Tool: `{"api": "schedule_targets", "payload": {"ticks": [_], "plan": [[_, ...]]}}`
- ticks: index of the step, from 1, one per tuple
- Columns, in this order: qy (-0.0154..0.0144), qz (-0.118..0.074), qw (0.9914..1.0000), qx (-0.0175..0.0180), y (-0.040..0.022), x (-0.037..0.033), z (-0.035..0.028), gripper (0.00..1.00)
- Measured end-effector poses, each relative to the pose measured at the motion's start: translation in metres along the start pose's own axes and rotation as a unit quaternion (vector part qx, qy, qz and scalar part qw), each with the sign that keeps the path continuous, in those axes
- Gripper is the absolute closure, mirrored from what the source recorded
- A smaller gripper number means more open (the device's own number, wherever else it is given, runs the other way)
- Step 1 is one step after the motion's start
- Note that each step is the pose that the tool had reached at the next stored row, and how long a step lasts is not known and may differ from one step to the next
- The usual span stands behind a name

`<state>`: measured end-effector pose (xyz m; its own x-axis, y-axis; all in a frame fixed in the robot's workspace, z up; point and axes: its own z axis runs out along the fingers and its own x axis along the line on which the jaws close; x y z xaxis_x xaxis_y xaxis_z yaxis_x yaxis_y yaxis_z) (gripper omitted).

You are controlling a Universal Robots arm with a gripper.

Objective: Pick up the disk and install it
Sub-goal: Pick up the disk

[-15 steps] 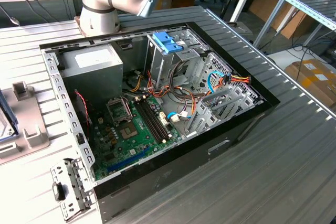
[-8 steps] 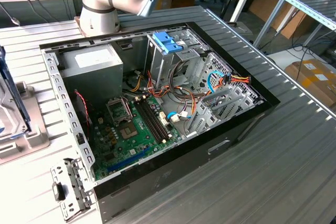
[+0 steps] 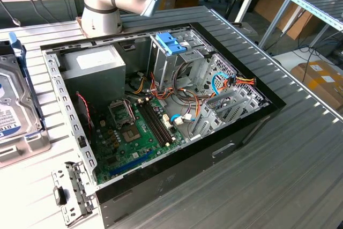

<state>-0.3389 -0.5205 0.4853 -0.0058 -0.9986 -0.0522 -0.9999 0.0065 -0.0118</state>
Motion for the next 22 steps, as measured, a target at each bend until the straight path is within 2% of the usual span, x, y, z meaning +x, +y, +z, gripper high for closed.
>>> {"api": "schedule_targets", "payload": {"ticks": [22], "plan": [[0.0000, 0.000, 1.00000, 0.0000, -0.0279, 0.0002, 0.0010, 0.63]]}}
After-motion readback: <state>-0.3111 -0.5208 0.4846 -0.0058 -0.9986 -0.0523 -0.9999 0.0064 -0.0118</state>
